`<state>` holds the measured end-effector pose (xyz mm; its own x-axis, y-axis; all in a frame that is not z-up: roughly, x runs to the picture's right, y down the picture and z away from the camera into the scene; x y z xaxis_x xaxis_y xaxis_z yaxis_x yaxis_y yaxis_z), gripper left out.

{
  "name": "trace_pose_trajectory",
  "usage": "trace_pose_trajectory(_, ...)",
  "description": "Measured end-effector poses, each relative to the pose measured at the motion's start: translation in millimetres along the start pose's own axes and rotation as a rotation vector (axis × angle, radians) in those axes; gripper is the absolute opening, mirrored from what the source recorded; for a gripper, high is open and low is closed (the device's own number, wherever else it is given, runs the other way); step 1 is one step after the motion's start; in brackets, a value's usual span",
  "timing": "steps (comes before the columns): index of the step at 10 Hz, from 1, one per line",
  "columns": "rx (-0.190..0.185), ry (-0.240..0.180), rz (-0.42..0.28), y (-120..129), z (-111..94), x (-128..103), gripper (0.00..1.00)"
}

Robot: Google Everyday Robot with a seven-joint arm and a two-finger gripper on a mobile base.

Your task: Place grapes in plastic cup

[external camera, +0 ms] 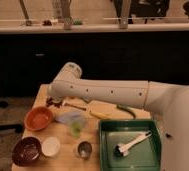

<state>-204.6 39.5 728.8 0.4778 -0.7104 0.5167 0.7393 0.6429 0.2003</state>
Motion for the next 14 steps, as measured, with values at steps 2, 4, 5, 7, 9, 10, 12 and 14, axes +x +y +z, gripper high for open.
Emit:
trace_pose_trajectory(2,0.010,0.014,0.013,14,-15,-3,0.00)
trace_pose_trajectory(4,0.014,0.025,0.032,28,-26,-4,0.00)
trace_pose_trajectory(5,0.019,0.030,0.049,37,-31,-2,0.00)
trace_pose_trajectory(7,0.029,0.032,0.074,47,-36,-1,0.00)
trace_pose_trajectory(9,0.085,-0.011,0.130,54,-40,-9,0.00)
trace_pose_trajectory(10,0.104,-0.025,0.137,54,-40,-11,0.00)
trace_pose_trajectory(12,0.158,-0.088,0.173,55,-46,-22,0.00)
trace_pose_trajectory(14,0.195,-0.123,0.197,56,-53,-31,0.00)
